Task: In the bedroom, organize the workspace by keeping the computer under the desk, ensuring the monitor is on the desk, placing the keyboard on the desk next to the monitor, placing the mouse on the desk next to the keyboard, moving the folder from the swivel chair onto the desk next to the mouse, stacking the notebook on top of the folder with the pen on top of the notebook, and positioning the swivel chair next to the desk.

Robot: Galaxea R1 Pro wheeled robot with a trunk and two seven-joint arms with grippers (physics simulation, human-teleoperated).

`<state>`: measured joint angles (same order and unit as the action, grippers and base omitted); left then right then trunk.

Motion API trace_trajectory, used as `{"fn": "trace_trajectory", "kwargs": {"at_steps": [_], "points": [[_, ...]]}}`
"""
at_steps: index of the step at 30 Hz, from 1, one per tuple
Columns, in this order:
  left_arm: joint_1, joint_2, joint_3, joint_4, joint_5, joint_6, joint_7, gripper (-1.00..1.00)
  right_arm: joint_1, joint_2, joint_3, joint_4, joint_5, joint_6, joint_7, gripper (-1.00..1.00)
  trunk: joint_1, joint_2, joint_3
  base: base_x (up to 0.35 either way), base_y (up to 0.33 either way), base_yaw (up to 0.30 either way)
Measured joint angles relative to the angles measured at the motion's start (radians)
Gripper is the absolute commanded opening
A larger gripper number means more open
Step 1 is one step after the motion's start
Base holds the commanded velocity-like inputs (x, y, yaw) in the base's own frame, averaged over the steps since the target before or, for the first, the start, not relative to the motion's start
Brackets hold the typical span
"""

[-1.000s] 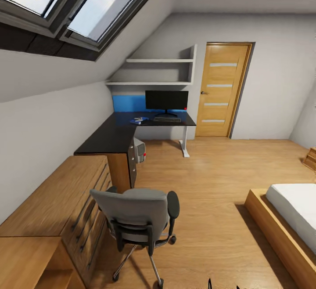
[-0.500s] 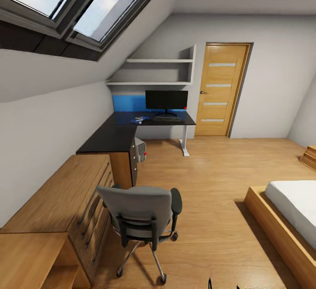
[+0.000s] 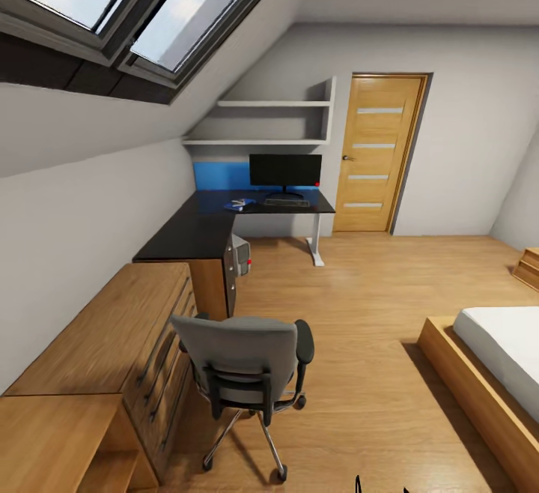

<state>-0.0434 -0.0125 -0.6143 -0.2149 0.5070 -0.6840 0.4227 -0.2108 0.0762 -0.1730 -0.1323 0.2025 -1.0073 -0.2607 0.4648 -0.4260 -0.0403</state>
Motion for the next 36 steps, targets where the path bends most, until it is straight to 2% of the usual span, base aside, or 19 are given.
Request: {"fn": "trace_trajectory", "kwargs": {"at_steps": [15,36], "points": [[0.000,0.000,0.001,0.000,0.000,0.000,0.000,1.00,0.000,0.000,0.000,0.000,0.000,0.000,0.000,1.00,0.000,0.000,0.000,-0.028,0.109,0.000],[0.000,0.000,0.002,0.000,0.001,0.000,0.001,1.00,0.000,0.000,0.000,0.000,0.000,0.000,0.000,1.00,0.000,0.000,0.000,-0.060,0.042,0.000]]}}
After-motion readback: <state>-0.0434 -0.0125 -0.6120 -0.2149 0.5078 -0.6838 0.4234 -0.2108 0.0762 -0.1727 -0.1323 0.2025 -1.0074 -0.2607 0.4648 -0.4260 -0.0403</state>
